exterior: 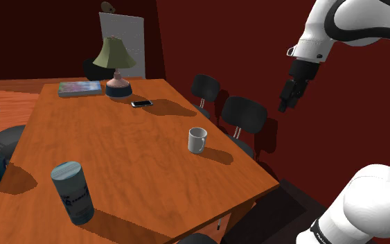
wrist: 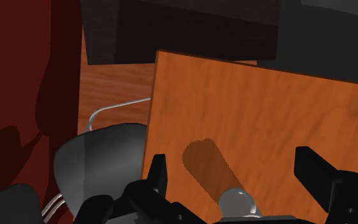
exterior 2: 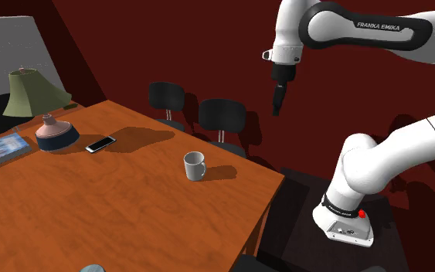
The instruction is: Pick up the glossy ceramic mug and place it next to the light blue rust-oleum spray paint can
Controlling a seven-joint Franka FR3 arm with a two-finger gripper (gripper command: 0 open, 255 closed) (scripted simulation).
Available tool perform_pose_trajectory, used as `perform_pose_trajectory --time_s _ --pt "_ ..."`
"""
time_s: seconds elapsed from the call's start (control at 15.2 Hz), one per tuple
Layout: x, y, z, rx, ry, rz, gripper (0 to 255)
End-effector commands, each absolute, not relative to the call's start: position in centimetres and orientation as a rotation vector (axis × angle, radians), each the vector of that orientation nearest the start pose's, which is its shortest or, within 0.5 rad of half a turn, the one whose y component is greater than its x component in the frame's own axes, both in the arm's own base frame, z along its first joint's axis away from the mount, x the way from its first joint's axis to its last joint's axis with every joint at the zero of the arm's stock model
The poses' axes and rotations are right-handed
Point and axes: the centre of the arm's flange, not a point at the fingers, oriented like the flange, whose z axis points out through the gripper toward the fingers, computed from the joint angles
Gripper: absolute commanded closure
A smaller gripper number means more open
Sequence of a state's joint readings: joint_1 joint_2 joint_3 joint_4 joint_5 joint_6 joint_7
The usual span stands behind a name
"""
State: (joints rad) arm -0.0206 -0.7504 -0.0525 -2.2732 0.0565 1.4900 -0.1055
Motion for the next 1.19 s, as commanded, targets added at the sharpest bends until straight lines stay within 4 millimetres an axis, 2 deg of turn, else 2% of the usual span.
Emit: perform_pose_trajectory --time_s 0.0,1.12 --pt "30.8 -2.2 61.1 -3.046 -0.077 0.039 0" --pt "48.6 2.8 48.0 -3.063 -0.091 0.062 0"
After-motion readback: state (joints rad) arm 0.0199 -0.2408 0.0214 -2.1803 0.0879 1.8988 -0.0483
